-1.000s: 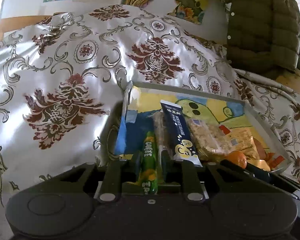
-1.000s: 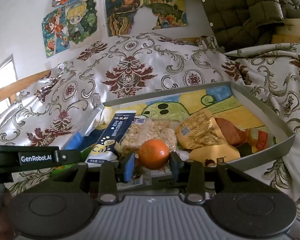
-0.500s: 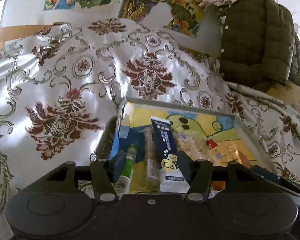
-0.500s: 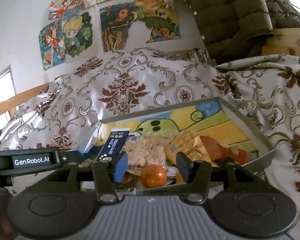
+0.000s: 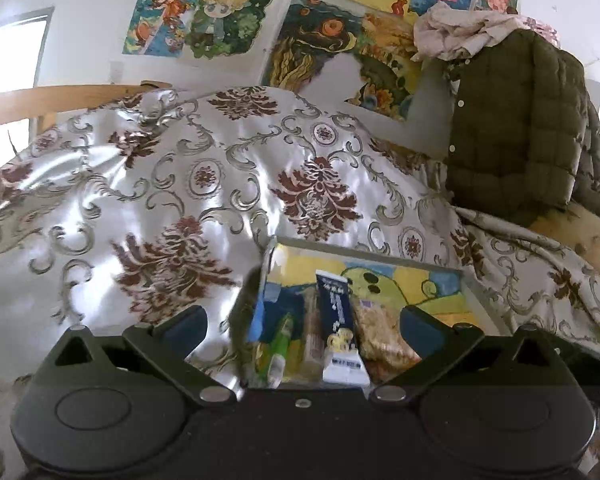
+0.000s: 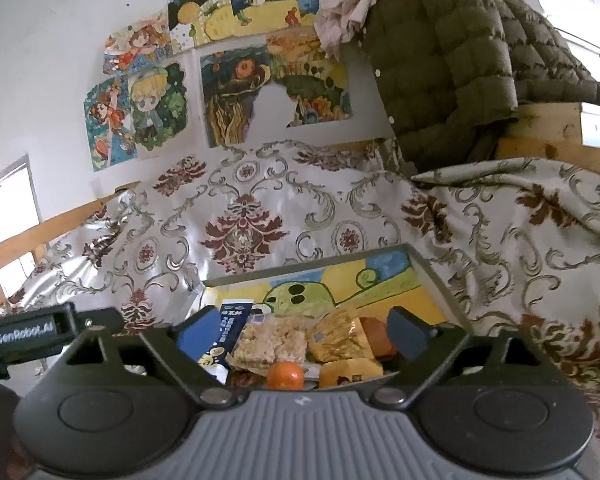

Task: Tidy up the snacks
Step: 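Pull both open tools back from the tray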

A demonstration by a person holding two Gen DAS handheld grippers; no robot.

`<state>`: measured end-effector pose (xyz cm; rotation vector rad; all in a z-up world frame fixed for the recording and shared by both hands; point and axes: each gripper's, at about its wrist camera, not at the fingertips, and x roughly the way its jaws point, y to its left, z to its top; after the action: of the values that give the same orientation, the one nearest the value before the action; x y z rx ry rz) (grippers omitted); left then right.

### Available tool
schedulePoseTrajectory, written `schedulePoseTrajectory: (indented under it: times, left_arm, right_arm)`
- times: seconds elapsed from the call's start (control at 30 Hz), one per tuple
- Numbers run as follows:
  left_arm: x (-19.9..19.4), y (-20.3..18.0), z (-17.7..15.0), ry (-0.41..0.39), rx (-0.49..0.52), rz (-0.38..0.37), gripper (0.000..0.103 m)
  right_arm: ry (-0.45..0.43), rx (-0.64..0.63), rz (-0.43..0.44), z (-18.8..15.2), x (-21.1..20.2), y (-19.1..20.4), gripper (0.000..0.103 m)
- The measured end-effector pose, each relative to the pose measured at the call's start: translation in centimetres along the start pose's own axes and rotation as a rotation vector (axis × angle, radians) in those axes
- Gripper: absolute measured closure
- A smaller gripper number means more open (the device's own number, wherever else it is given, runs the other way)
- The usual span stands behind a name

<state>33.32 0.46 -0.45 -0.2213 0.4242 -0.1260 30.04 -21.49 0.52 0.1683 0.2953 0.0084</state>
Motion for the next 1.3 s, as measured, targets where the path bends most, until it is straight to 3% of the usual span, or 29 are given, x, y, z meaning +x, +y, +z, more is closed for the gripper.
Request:
schedulePoseTrajectory:
  times: [0.17,0.6,1.3]
  left_arm:
    - [-3.3,-0.7,-1.0,-0.018,0.031,0.05,0.001]
    - [-11.4,-1.6,-4.5,-0.004,0.089,0.094,0.001]
    - [-17.1,-3.0,-8.6,0.055,0.131,0.136,0.001]
  right_arm:
    - [-0.001,0.021,0.011,0.4,-2.8,-0.5,0.0]
    - [0.038,-0.023,0.009,-0.9,-10.2,-1.7,0.0]
    - [0.097,-0.094,-0.012,-4.2,-17.5,-2.1,0.0]
